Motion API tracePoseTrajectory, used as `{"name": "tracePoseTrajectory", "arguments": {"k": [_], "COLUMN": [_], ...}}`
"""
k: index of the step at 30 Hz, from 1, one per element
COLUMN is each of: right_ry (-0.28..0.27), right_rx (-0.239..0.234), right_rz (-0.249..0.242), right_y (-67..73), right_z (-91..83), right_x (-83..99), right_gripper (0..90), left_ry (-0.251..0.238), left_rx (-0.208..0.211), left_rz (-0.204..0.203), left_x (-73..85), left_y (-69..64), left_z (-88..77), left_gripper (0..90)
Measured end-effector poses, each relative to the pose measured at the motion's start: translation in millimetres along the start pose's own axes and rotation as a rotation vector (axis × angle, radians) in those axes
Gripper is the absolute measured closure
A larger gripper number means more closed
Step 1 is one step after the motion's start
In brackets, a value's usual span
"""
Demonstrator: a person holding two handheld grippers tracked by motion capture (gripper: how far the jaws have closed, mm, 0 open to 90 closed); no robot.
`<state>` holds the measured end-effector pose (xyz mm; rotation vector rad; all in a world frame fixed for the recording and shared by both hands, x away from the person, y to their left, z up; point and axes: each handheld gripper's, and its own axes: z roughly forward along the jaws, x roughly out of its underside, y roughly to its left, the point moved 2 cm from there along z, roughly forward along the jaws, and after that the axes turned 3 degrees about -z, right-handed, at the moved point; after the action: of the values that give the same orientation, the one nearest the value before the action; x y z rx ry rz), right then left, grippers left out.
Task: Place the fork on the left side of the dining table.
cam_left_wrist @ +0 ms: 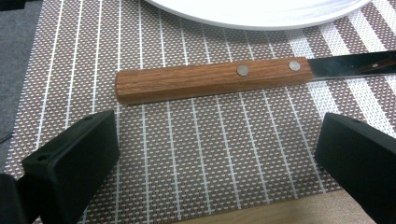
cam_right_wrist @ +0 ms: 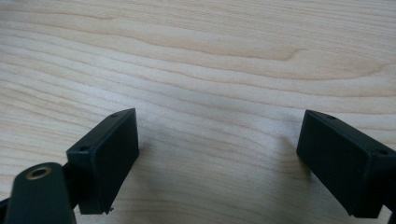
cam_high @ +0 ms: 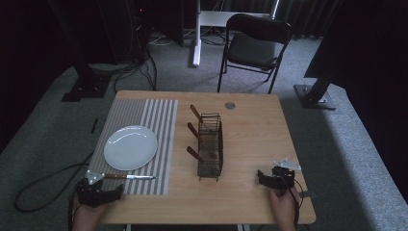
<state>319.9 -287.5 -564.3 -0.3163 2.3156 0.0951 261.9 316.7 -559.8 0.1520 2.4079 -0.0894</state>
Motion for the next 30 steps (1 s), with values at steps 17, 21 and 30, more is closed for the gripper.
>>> {"name": "tracePoseTrajectory", "arguments": {"k": [17, 21, 30], "right_ry": [0.0, 0.0, 0.0], "right_rx": [0.0, 0.0, 0.0], "right_rz": [0.0, 0.0, 0.001], "right_y": [0.0, 0.0, 0.0], "right_z": [0.0, 0.0, 0.0], "right_x": [0.0, 0.0, 0.0], "right_gripper": [12.4, 12.5, 12.4], "left_ry": [-0.021, -0.022, -0.015], "left_rx": [0.003, 0.003, 0.012], "left_rz": [0.003, 0.003, -0.038], "left_x": [2.3, 2.4, 2.3], "left_y": [0.4, 0.4, 1.2], "left_z": [-0.2, -0.2, -3.6], "left_gripper": [0.0, 0.0, 0.0]}}
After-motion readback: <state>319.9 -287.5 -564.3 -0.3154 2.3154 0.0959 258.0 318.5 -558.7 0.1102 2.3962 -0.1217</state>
